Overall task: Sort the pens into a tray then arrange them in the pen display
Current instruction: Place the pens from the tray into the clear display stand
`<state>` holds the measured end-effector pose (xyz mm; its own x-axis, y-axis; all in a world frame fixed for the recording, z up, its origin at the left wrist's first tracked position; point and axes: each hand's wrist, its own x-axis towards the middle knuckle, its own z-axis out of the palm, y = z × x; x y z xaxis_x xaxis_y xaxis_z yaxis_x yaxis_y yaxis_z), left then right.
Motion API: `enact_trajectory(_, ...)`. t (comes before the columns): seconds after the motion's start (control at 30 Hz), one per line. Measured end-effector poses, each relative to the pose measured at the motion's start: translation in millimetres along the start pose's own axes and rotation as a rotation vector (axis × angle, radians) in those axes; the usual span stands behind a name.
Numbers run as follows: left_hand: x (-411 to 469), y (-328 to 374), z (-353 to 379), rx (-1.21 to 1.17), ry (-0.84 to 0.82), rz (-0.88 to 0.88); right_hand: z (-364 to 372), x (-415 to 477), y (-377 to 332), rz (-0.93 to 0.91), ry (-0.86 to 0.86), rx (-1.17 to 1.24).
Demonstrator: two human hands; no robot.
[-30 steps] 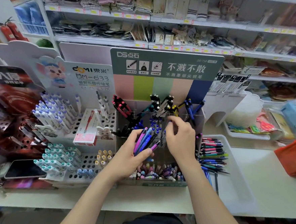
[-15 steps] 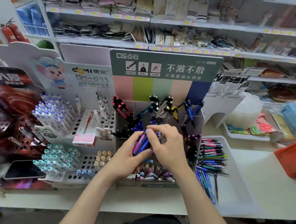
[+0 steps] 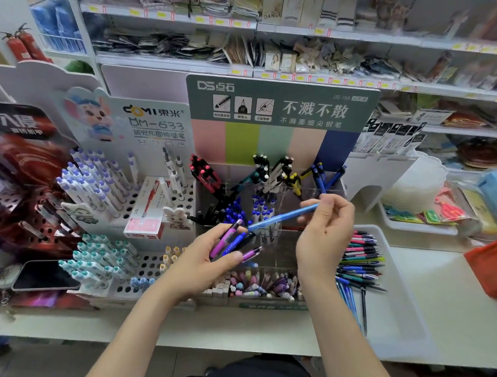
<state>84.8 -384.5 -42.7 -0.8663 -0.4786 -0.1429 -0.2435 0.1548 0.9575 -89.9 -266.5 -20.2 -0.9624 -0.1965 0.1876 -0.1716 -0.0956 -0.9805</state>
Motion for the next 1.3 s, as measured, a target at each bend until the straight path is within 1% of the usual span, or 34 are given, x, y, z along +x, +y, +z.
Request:
enact_trajectory(0.07, -3.6, -8.8, -6.4, -0.051, 0.065, -0.041, -3.4, -6.6, 5.5, -0.157, 0.025, -0.047)
enact_trajectory(0.1, -5.0, -12.2, -9.4, -0.056, 0.099, -0.051, -4.2, -12.1, 11.7, -0.219, -0.013, -0.081)
enact_trajectory(0.17, -7.4, -16.4, -13.3, -0.035, 0.15, -0.055, -2.7, -23.8, 30.2, -0.291, -0.178, -0.194)
enact_trajectory(0.3, -11.3, -22.7, -14.3, -0.025, 0.233, -0.063, 4.3, -38.6, 75.3, -0.354, -0.6, -0.469)
enact_trajectory(0.37, -13.7, -23.8, -13.3, -0.069, 0.248, -0.064, 6.9, -42.2, 93.6, -0.466, -0.717, -0.648)
enact_trajectory(0.4, -15.0, -22.9, -12.9, -0.098, 0.245, -0.071, 7.4, -43.2, 99.7, -0.508, -0.733, -0.763)
enact_trajectory(0.43, -16.6, -21.6, -12.6, -0.122, 0.241, -0.081, 6.8, -43.7, 101.8, -0.519, -0.722, -0.847)
enact_trajectory(0.47, -17.8, -21.0, -11.8, -0.143, 0.239, -0.089, 6.3, -44.0, 100.0, -0.499, -0.697, -0.867)
enact_trajectory(0.5, -18.6, -20.0, -10.7, -0.164, 0.24, -0.091, 5.6, -44.2, 95.0, -0.456, -0.679, -0.826)
enact_trajectory(0.53, -18.7, -19.3, -9.4, -0.187, 0.244, -0.087, 5.4, -44.4, 85.7, -0.373, -0.661, -0.731)
enact_trajectory(0.6, -17.7, -18.0, -5.6, -0.225, 0.248, -0.067, 6.9, -45.1, 63.5, -0.129, -0.634, -0.482)
enact_trajectory(0.67, -15.2, -17.1, -1.2, -0.24, 0.238, -0.038, 11.8, -46.6, 44.6, 0.13, -0.654, -0.271)
enact_trajectory(0.7, -14.0, -15.6, 0.6, -0.239, 0.229, -0.025, 13.1, -48.1, 38.2, 0.215, -0.673, -0.203)
enact_trajectory(0.77, -11.6, -12.1, 2.8, -0.231, 0.205, 0.003, 13.4, -49.5, 32.3, 0.278, -0.679, -0.154)
enact_trajectory(0.87, -7.6, -7.3, 4.1, -0.223, 0.177, 0.026, 13.2, -49.4, 24.4, 0.303, -0.658, -0.123)
enact_trajectory(0.93, -4.5, -3.6, 6.3, -0.159, 0.154, 0.055, 13.9, -48.1, 17.3, 0.318, -0.58, -0.035)
enact_trajectory(0.97, -2.7, -1.2, 8.3, -0.127, 0.142, 0.061, 14.0, -45.5, 13.2, 0.305, -0.495, 0.006)
enact_trajectory(1.03, 1.4, 4.7, 13.1, -0.105, 0.13, 0.05, 10.3, -34.2, 5.7, 0.229, -0.261, 0.076)
enact_trajectory(1.07, 3.8, 7.6, 16.0, -0.099, 0.125, 0.046, 6.0, -26.1, 3.0, 0.153, -0.147, 0.085)
enact_trajectory(1.13, 8.5, 14.4, 22.0, -0.077, 0.096, 0.04, -6.0, -8.0, -1.9, -0.083, 0.027, 0.015)
enact_trajectory(1.2, 13.6, 19.5, 28.3, -0.066, 0.065, 0.015, -21.2, 11.1, -0.5, -0.324, 0.12, -0.098)
enact_trajectory(1.23, 15.9, 22.2, 30.9, -0.073, 0.047, -0.004, -28.4, 20.3, 3.5, -0.406, 0.142, -0.167)
enact_trajectory(1.3, 20.8, 28.8, 36.4, -0.118, 0.009, -0.038, -40.4, 36.7, 16.2, -0.488, 0.113, -0.331)
